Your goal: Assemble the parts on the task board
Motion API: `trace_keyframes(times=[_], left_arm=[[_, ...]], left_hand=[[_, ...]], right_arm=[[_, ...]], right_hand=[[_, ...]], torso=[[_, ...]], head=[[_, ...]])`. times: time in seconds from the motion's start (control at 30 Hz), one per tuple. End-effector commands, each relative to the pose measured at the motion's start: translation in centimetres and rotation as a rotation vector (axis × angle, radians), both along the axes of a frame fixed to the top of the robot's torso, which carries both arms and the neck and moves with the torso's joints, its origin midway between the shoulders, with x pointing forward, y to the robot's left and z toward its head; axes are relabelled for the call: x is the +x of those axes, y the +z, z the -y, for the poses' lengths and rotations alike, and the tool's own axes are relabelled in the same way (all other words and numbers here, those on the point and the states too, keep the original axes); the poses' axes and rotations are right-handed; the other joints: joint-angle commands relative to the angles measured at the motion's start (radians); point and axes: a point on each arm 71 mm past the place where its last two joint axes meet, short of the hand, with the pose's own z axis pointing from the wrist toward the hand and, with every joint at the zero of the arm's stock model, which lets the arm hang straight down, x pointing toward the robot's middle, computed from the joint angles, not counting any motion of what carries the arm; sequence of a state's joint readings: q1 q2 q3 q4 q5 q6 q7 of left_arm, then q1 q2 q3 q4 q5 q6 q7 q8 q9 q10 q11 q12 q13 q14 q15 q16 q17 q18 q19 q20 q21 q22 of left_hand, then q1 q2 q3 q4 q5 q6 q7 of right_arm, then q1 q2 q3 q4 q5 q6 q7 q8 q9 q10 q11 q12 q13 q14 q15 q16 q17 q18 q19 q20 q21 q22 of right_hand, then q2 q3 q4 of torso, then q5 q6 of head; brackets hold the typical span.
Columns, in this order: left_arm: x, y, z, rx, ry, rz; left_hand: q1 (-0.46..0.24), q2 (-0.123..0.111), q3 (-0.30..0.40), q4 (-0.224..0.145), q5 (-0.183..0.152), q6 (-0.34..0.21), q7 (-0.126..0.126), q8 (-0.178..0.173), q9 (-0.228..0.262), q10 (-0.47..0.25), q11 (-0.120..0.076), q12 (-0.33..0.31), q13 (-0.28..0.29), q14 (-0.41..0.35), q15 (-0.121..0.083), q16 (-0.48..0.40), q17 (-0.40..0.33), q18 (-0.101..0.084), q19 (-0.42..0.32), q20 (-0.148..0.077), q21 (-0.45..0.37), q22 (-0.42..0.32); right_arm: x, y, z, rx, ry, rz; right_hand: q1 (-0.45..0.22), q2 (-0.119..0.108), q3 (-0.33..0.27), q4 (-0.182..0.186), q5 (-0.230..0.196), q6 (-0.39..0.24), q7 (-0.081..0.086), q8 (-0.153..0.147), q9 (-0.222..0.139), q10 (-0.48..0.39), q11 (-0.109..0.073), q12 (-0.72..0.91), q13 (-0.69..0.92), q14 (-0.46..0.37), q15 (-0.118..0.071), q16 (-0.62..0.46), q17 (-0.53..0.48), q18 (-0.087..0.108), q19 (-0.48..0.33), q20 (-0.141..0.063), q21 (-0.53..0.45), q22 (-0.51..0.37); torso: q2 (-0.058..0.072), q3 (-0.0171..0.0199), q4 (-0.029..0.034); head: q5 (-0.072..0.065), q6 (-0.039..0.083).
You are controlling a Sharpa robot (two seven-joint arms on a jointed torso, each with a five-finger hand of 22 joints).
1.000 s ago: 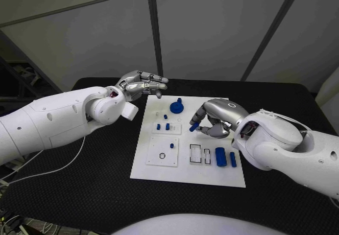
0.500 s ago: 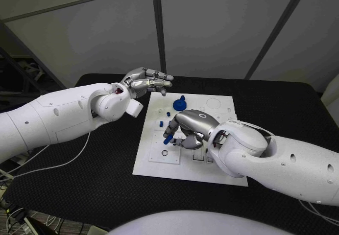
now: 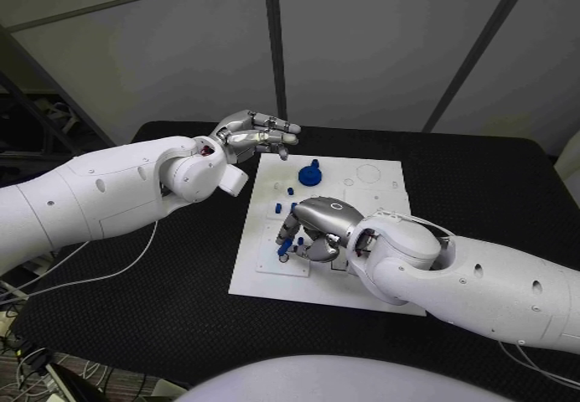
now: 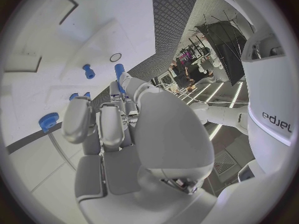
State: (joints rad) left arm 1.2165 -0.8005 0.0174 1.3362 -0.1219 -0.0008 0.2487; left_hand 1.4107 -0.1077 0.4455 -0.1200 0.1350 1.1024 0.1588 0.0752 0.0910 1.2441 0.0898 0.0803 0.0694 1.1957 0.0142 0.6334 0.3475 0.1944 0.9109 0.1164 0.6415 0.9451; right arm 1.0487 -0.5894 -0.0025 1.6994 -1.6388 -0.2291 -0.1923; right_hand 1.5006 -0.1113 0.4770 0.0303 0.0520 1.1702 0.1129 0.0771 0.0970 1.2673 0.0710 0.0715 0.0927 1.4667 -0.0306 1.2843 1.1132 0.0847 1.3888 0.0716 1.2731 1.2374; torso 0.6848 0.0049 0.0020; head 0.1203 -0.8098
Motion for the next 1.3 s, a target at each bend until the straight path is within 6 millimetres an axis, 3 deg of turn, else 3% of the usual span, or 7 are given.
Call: trace_keyframes(times=[0.03, 0.5, 0.9, 1.07, 1.3], left_arm=[[0.0, 0.1, 0.2, -0.009, -0.012, 0.001], [0.0, 0.1, 0.1, -0.008, -0.012, -0.002], [0.0, 0.1, 0.2, -0.008, -0.015, -0.003], [0.0, 0.1, 0.3, -0.008, -0.017, -0.003], [0.0, 0.1, 0.2, -0.008, -0.017, -0.004]], left_hand=[[-0.008, 0.003, -0.003, -0.001, -0.005, -0.002, 0.003, -0.006, -0.002, -0.001, 0.003, -0.003, 0.0, 0.005, 0.003, -0.006, -0.001, -0.013, -0.004, 0.005, -0.004, -0.001], [-0.008, 0.004, -0.003, -0.002, -0.004, -0.003, 0.003, -0.006, -0.002, -0.001, 0.004, -0.003, 0.001, 0.005, 0.003, -0.007, -0.001, -0.013, -0.004, 0.006, -0.005, -0.002], [-0.008, 0.004, -0.003, -0.002, -0.004, -0.003, 0.003, -0.006, -0.002, -0.001, 0.004, -0.003, 0.001, 0.005, 0.003, -0.007, -0.001, -0.013, -0.004, 0.006, -0.005, -0.002], [-0.008, 0.004, -0.003, -0.002, -0.004, -0.003, 0.003, -0.006, -0.002, -0.001, 0.004, -0.003, 0.001, 0.005, 0.003, -0.007, -0.001, -0.013, -0.004, 0.006, -0.005, -0.002], [-0.008, 0.004, -0.003, -0.002, -0.004, -0.003, 0.003, -0.006, -0.002, -0.001, 0.004, -0.003, 0.001, 0.005, 0.003, -0.007, -0.001, -0.013, -0.004, 0.006, -0.005, -0.002]], right_arm=[[-0.1, -0.1, -0.2, -0.025, 0.026, 0.008], [-0.1, -0.8, -0.2, -0.093, 0.032, -0.004], [-0.5, -1.1, -0.9, -0.133, 0.028, 0.049], [-0.9, -1.3, -1.5, -0.135, 0.046, 0.055], [-1.1, -1.4, -1.8, -0.124, 0.061, 0.036]], right_hand=[[-0.01, 0.001, 0.007, 0.0, 0.006, 0.0, 0.004, -0.003, 0.001, 0.032, -0.023, -0.003, 0.002, 0.024, -0.004, 0.005, 0.002, -0.006, 0.007, 0.0, 0.004, 0.001], [-0.015, 0.001, 0.009, 0.0, 0.006, 0.0, 0.004, -0.004, 0.002, 0.032, -0.022, -0.004, 0.002, 0.025, -0.004, 0.006, 0.002, -0.006, 0.006, 0.001, 0.003, 0.0], [-0.027, -0.001, 0.013, -0.002, 0.004, -0.002, 0.005, -0.007, 0.002, 0.028, -0.021, -0.007, 0.002, 0.024, -0.003, 0.005, -0.002, -0.004, 0.002, 0.002, -0.003, -0.006], [-0.045, -0.01, 0.015, -0.002, 0.003, -0.007, 0.006, -0.011, 0.002, 0.016, -0.019, -0.011, 0.0, 0.023, 0.0, 0.006, -0.002, -0.004, 0.0, 0.004, -0.005, -0.007], [-0.089, -0.04, 0.025, 0.007, 0.002, -0.041, 0.02, -0.015, -0.004, -0.081, 0.006, -0.013, -0.023, 0.02, 0.021, 0.005, -0.008, -0.003, -0.005, 0.019, -0.012, -0.013]], torso=[[0.0, 0.0002, -0.0002], [-0.001, 0.0003, -0.0009], [-0.001, -0.0003, -0.0004], [-0.001, -0.0008, -0.0001], [-0.001, -0.001, -0.0005]], head=[[0.002, -0.003], [0.007, -0.009], [0.005, -0.003], [0.007, -0.004], [0.009, -0.004]])
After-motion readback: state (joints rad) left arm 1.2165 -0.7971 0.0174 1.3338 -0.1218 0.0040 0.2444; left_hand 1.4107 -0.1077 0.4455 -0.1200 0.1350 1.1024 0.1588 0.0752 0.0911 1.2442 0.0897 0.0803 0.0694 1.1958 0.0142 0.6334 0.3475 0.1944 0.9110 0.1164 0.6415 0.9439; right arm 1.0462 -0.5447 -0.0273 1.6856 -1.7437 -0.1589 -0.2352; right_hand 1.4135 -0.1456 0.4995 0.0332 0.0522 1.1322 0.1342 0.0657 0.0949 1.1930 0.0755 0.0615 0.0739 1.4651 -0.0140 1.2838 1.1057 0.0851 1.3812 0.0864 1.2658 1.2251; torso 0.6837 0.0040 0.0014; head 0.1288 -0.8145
